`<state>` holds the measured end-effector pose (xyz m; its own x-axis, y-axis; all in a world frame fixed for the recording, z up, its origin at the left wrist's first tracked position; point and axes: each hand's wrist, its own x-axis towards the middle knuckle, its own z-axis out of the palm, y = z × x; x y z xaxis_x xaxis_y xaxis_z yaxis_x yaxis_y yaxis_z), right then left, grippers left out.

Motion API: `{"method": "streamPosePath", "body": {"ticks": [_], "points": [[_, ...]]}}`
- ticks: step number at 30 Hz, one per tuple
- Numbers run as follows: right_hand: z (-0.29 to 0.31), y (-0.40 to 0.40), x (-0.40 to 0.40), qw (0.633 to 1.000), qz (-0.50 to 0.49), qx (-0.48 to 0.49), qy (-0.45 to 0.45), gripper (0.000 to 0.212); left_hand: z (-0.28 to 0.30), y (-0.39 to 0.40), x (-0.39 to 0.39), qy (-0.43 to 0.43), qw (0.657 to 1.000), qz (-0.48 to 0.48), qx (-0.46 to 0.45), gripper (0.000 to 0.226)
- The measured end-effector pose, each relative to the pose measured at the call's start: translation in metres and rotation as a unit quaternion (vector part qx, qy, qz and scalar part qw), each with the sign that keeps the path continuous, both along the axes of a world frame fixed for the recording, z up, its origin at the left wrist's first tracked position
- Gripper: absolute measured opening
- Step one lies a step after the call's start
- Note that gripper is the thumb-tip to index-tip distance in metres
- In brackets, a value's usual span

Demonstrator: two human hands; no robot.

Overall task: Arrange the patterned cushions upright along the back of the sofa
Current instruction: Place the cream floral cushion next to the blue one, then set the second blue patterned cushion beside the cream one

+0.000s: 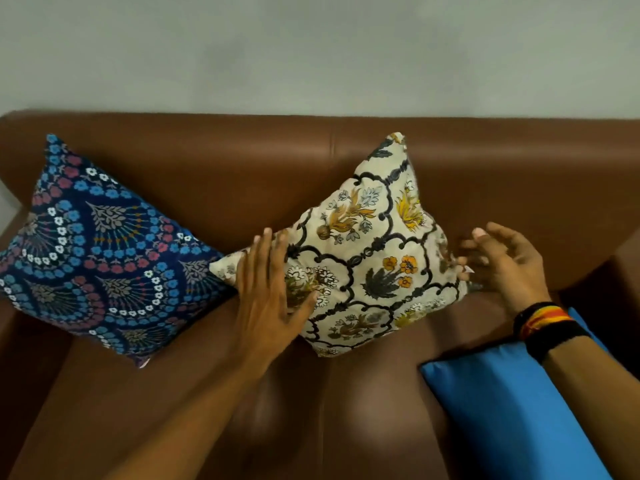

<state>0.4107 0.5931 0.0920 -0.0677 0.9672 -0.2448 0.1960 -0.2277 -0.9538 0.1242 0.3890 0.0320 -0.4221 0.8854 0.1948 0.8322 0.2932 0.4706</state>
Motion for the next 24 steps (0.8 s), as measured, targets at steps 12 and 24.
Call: {"method": "streamPosePath", "body": {"ticks": [12, 24], "points": [[-0.12, -0.03, 0.343, 0.881, 0.066, -0.039, -0.468, 0.118, -0.068, -0.041, 0.329, -0.215, 0.964, -0.051, -0.149, 0.09], [-0.119, -0.013, 0.369, 0.874, 0.191, -0.215, -0.39, 0.099, -0.063, -0.032, 0.468, -0.407, 0.887, 0.086, -0.202, 0.135]]}}
